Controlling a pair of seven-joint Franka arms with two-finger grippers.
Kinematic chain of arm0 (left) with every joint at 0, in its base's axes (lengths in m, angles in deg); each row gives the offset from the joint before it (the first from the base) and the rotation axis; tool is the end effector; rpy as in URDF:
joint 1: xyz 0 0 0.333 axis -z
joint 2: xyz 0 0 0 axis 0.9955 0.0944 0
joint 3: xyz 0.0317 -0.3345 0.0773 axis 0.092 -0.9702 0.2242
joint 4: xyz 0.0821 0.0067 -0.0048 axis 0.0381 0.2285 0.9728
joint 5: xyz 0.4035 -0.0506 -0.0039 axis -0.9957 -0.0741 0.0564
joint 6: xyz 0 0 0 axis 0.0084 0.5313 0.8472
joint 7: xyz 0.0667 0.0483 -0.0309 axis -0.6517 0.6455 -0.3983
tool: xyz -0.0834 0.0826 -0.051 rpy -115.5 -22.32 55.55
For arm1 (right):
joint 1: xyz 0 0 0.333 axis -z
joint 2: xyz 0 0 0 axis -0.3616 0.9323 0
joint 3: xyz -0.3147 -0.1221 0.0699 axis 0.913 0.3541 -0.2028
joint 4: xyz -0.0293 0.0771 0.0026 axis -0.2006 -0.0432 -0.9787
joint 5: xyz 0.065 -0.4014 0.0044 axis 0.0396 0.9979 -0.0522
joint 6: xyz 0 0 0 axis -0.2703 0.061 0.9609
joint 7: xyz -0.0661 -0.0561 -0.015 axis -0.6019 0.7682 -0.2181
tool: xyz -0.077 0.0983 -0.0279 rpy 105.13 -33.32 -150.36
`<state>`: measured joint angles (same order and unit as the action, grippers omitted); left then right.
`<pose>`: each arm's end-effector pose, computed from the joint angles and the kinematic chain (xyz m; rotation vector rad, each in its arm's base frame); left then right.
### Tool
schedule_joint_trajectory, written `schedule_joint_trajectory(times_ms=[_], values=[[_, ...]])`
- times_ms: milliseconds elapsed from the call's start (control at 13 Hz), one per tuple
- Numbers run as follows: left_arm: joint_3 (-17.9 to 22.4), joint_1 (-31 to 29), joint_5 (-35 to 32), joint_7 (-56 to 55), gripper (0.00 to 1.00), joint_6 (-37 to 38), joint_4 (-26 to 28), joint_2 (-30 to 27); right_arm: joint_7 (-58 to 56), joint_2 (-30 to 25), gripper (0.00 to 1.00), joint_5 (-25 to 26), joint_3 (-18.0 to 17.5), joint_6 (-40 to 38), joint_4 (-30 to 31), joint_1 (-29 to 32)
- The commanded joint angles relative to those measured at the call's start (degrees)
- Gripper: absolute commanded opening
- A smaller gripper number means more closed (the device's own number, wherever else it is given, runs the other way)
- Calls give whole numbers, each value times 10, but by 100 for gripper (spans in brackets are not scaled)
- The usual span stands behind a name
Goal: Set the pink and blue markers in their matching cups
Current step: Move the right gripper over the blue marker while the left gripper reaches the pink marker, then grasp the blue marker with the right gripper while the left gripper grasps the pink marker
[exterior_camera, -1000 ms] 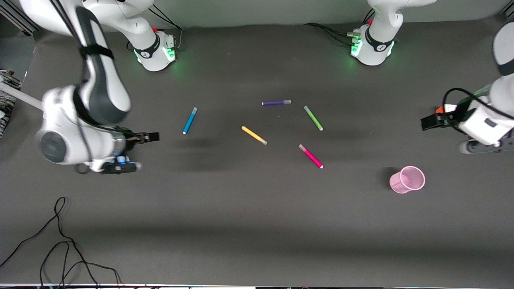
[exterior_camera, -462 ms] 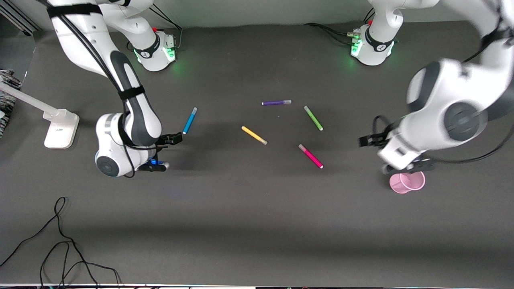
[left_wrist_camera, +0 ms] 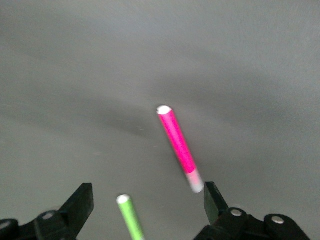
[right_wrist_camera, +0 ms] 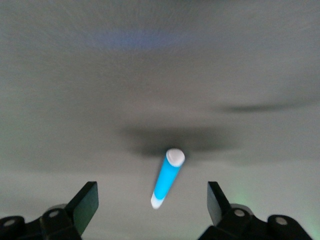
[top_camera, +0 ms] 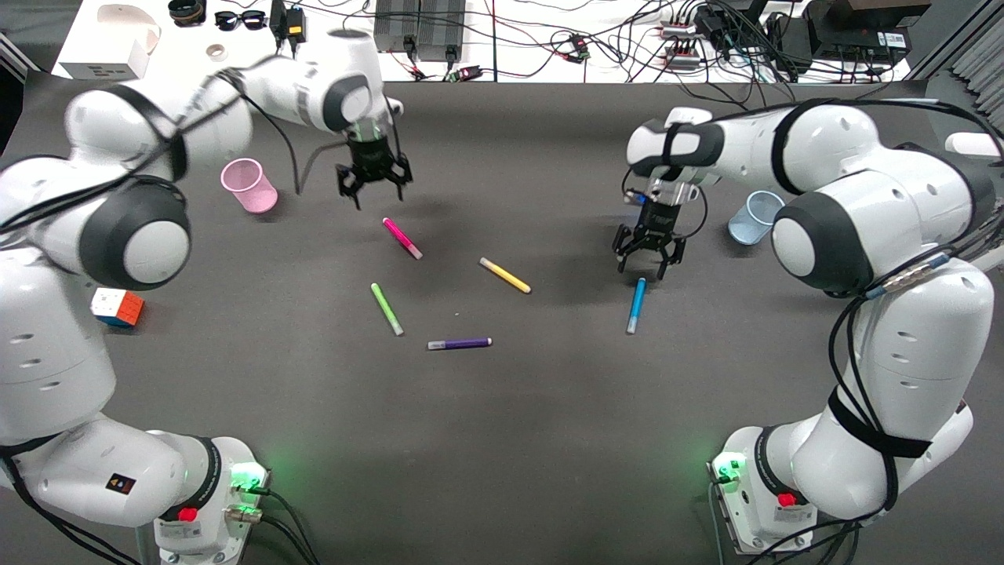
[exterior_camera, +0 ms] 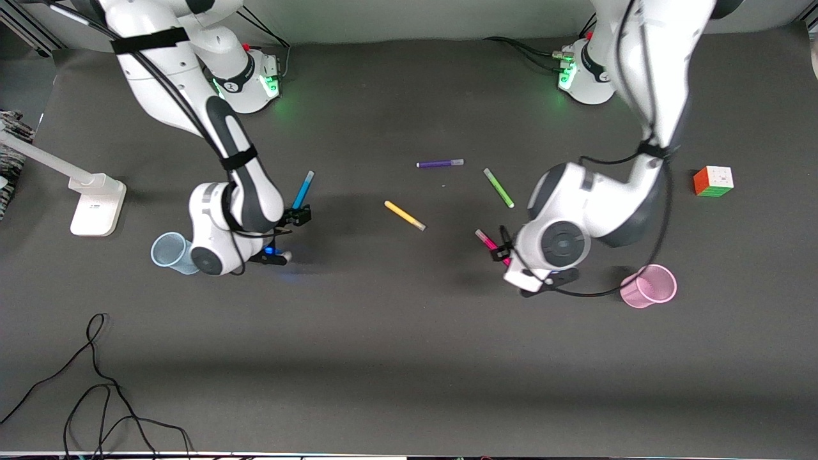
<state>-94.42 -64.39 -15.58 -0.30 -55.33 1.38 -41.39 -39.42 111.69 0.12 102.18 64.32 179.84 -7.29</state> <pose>0.6072 -0.3170 0.2497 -2.9832 -0.5715 0.4721 0.5102 0.1743 0.1422 -2.8170 0.1923 1.0441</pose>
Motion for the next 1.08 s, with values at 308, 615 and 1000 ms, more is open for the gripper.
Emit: schedule_joint_trajectory(times_ms=[308, 615, 1000], values=[[8, 44, 30, -95, 88, -83, 45, 28, 6, -7, 50, -14, 9, 33, 26, -18], [8, 50, 40, -97, 59, -125, 79, 29, 4, -8, 19, -13, 10, 33, 23, -6], [8, 50, 41, -98, 27, -133, 85, 28, 9, -24, 0, -6, 11, 24, 15, -10]])
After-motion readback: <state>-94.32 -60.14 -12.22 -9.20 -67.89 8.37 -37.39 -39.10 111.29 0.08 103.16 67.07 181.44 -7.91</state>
